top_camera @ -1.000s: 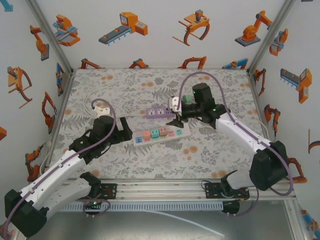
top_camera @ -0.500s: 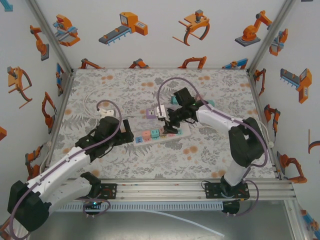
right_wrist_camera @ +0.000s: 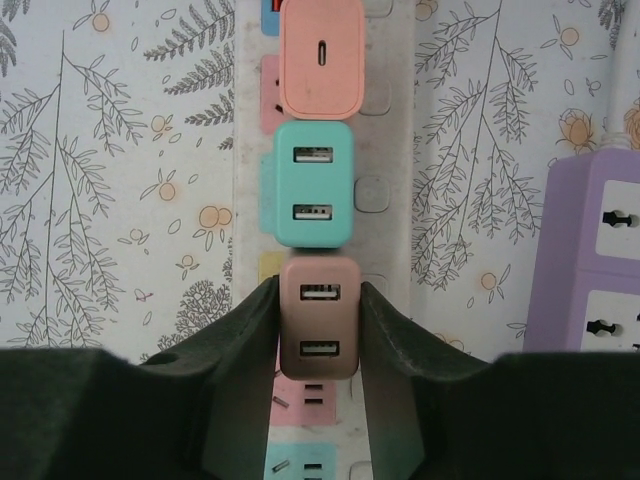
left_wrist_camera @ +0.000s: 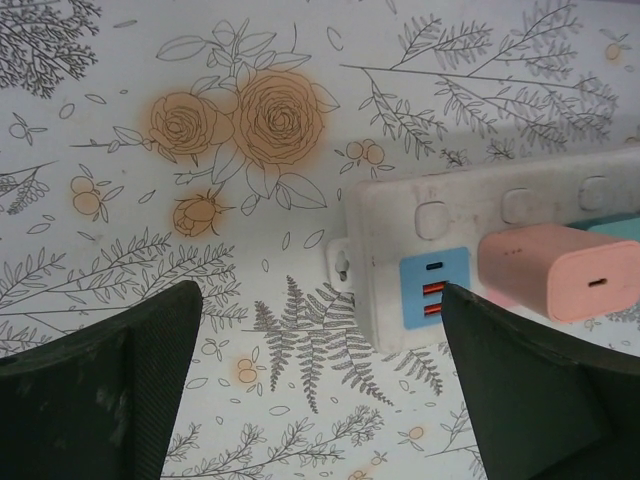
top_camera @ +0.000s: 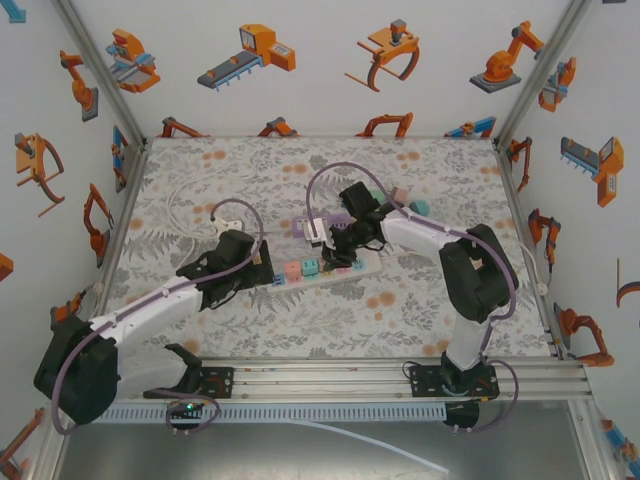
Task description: Pull the plug off the socket
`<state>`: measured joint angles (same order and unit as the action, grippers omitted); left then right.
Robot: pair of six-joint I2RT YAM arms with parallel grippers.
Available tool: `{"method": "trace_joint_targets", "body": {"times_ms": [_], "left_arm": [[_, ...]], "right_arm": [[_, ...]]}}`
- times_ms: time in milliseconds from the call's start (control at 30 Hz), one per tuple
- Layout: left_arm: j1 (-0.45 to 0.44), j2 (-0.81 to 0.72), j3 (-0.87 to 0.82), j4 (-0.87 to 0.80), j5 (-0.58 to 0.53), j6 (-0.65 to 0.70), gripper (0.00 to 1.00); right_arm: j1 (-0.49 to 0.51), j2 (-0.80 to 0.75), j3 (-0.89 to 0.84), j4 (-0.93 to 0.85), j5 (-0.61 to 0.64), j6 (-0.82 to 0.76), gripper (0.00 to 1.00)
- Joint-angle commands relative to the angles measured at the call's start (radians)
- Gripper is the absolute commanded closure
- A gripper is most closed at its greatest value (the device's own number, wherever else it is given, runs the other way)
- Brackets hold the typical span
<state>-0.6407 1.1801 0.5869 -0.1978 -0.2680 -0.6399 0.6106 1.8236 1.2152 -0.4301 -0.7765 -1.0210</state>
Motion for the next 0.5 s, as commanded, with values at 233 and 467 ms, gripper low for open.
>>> {"method": "trace_joint_targets", "body": {"times_ms": [233, 467], "left_arm": [[0.001, 0.108, -0.001, 0.072, 0.050, 0.000, 0.15], [-0.001, 0.145, -0.001, 0.033, 0.055, -0.008, 0.19]], "right_arm": [[0.008, 0.004, 0.020, -0.046, -0.025, -0.030, 0.72], [0.008, 0.015, 0.056, -0.065, -0.050, -0.003, 0.85]]}}
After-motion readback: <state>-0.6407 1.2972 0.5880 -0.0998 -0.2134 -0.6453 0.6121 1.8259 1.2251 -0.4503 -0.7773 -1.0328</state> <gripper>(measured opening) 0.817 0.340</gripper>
